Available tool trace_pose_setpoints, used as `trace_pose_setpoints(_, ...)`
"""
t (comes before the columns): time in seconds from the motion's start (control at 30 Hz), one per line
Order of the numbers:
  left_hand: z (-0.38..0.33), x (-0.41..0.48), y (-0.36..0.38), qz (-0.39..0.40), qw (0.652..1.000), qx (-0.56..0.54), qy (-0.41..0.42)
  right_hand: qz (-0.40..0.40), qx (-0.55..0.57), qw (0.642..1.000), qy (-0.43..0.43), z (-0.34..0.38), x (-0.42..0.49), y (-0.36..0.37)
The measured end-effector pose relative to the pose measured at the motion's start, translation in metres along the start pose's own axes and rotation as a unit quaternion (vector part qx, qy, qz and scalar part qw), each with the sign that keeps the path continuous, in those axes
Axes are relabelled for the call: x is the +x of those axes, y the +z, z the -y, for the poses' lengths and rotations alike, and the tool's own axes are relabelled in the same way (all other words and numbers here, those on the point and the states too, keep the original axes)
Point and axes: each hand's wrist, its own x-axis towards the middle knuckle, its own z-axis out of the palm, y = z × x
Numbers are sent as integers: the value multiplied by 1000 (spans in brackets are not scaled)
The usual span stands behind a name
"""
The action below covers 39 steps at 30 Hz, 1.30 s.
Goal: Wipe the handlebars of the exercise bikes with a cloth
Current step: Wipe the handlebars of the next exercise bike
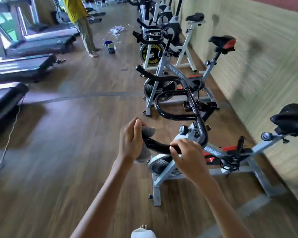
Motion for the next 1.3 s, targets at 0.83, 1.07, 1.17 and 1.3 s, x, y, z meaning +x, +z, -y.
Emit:
trace_pose_setpoints(0.83,-13,2,2,44,994,-52,-84,-126,-85,987,-62,-16,-14,35)
trace_pose_setpoints(1.07,-7,-3,-7,69,899,349,256,-127,-80,986,-69,-16,-15,33)
trace_pose_setpoints(1.17,-16,5,-8,102,858,417,283,-86,-87,990,-71,-23,-10,23)
trace_pose_setpoints(1.3,-38,14,7,213,814,520,149,-22,-128,991,-41,-34,-1,11)
